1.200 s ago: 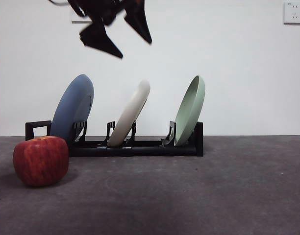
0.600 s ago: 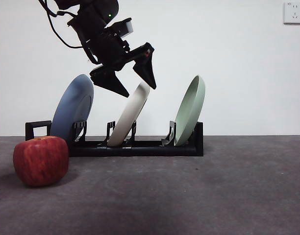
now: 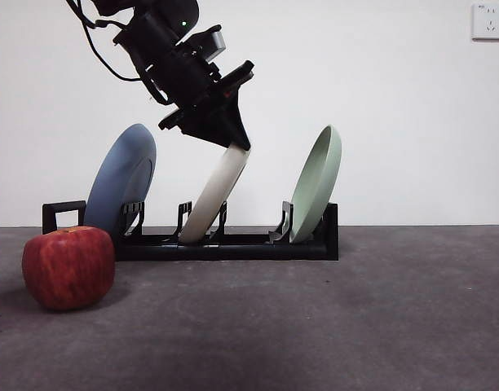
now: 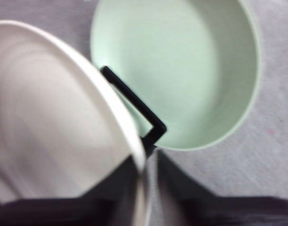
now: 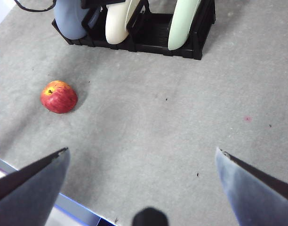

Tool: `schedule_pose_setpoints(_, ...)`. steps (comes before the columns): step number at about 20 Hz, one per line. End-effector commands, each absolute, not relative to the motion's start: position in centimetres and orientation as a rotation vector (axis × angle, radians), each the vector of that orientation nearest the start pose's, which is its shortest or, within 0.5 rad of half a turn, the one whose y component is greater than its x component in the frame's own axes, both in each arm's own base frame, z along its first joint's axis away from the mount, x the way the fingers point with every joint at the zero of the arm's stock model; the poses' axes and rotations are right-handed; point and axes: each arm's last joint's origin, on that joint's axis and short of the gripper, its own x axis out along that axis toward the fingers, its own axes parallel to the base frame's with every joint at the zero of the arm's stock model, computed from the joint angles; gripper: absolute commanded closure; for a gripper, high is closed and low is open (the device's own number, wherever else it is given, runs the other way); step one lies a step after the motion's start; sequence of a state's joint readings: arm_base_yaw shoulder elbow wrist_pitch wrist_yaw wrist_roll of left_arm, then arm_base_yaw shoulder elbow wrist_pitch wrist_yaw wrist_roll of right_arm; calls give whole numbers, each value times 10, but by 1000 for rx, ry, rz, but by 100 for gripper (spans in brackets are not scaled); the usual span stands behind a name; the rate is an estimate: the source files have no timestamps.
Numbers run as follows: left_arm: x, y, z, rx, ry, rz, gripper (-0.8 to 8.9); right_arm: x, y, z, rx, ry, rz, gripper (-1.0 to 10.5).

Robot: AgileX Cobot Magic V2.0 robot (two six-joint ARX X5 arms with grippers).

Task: Take the yellow plate from the plate rack,put the plate on the table,take the apple from the table,put the apple in the plate

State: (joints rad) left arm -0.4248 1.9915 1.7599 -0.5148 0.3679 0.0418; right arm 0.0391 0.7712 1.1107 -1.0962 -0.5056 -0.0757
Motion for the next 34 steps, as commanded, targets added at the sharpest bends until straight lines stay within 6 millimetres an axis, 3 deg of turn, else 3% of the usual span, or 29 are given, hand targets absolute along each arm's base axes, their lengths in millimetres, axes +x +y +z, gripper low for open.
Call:
schedule_pose_setpoints(1, 405, -197, 280, 33, 766, -802, 822, 108, 18, 363, 100, 716, 551, 411)
schedule_pose_setpoints(8, 401, -194, 294, -48, 798, -847, 821, 108, 18, 363, 100, 715, 552, 411)
schedule_pose_setpoints(11, 395, -191, 319, -52, 764, -863, 821, 108, 18, 363, 100, 715, 552, 411)
schedule_pose_setpoints(15, 377, -183, 368, -49, 690, -875, 821, 109, 18, 363, 100, 715, 552, 411)
schedule_pose_setpoints(19, 332, -169, 419, 50, 636, -917, 821, 108, 18, 363, 101, 716, 552, 411)
schedule_pose_setpoints(22, 278, -167, 449, 257, 589, -860, 820, 108, 18, 363, 101, 716, 552, 411)
schedule_pose_setpoints(24, 240, -178, 462, 401, 555, -828, 820, 108, 18, 363, 101, 715, 552, 411)
schedule_pose_setpoints(26, 212, -195, 463, 520, 552, -850, 819, 108, 18, 363, 101, 715, 552, 411)
schedule_pose_setpoints(28, 193, -212, 452, 651, 598, -826, 819, 108, 18, 363, 102, 716, 552, 411)
schedule_pose_setpoints(34, 163, -262, 372, 870, 701, -838, 819, 96, 18, 365, 94, 688, 554, 411)
